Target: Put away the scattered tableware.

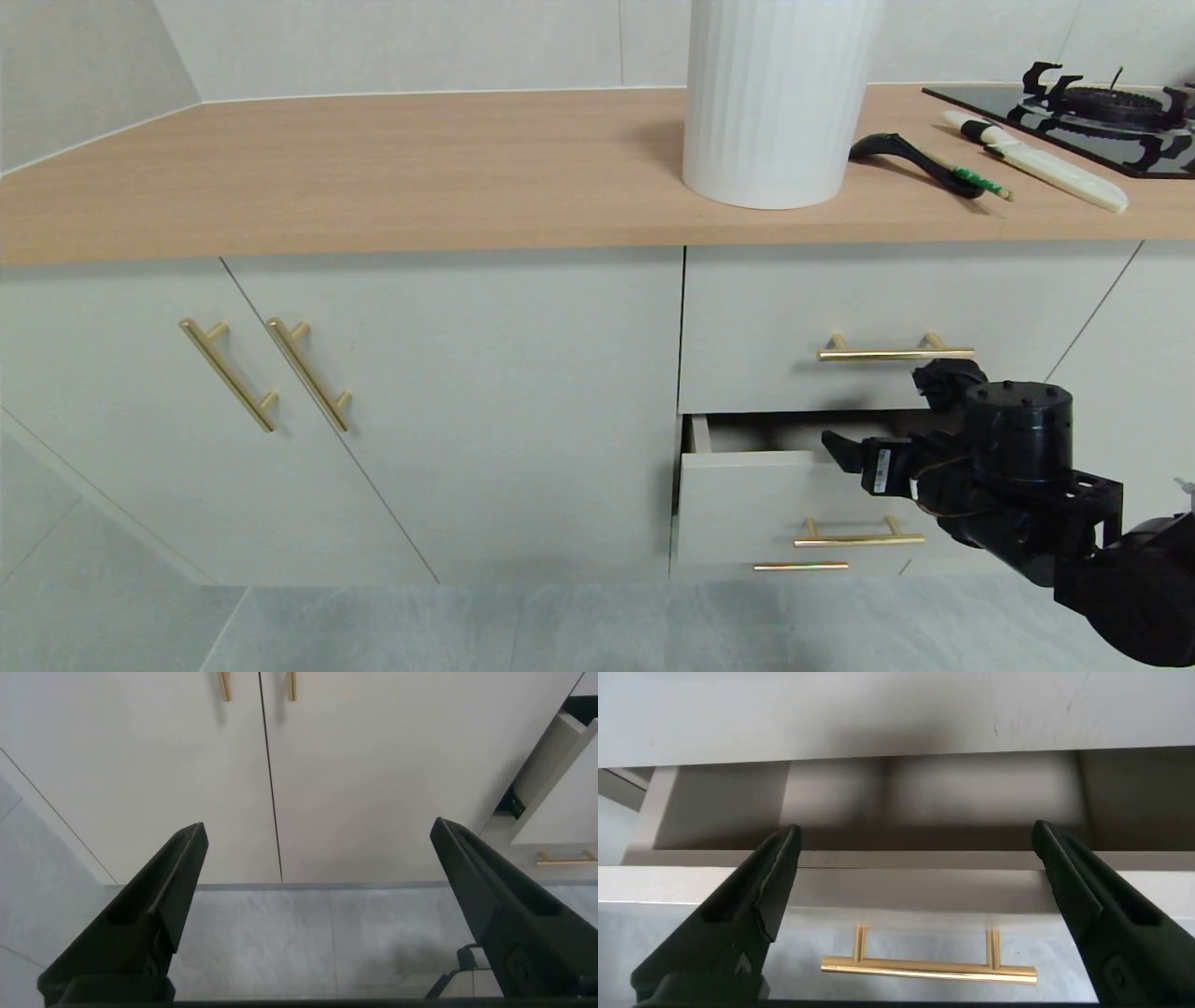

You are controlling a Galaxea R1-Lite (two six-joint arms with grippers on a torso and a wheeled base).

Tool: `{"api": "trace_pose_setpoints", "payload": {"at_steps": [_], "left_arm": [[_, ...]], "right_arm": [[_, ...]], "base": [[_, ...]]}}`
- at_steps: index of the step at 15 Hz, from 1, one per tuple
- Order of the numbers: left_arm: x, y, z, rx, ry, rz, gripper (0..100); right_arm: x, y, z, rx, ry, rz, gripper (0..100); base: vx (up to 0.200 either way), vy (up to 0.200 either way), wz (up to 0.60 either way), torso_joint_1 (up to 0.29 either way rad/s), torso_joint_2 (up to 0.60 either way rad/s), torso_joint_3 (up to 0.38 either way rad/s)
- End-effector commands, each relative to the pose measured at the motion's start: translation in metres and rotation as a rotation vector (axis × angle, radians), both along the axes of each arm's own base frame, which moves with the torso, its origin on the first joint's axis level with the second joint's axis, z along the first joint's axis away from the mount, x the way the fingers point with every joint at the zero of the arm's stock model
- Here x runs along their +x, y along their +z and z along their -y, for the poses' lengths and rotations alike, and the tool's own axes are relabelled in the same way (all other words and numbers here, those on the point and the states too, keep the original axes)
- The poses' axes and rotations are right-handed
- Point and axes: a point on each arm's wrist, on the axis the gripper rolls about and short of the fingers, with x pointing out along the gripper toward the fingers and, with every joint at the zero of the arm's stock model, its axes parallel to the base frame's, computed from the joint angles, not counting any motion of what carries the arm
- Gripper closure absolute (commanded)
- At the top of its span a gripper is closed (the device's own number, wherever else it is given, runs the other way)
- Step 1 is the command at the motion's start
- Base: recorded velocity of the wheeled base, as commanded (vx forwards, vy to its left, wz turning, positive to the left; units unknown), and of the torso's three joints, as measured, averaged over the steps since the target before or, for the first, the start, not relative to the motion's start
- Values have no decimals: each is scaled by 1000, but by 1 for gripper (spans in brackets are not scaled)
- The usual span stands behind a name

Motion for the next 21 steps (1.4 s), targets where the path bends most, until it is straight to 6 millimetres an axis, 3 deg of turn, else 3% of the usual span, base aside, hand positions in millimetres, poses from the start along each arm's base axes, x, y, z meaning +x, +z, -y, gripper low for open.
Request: {"api": "trace_pose_setpoints", "payload": {"at_steps": [1, 8, 16, 21], "left_arm": [[0, 0, 0, 0, -1, -1, 0], [0, 0, 0, 0, -1, -1, 0], [0, 0, 0, 0, 1, -1, 0], [0, 0, 0, 0, 1, -1, 0]], "right_arm": [[2, -5, -1, -7, -3, -16, 0], [10, -22, -4, -62, -50, 41, 0], [-10, -3, 4, -101, -28, 75, 0], [-25, 1, 11, -170, -3, 0, 0]], "base": [[0, 0, 0, 0, 0, 0], [0, 0, 0, 0, 0, 0], [0, 0, 0, 0, 0, 0], [0, 0, 0, 0, 0, 0]]}}
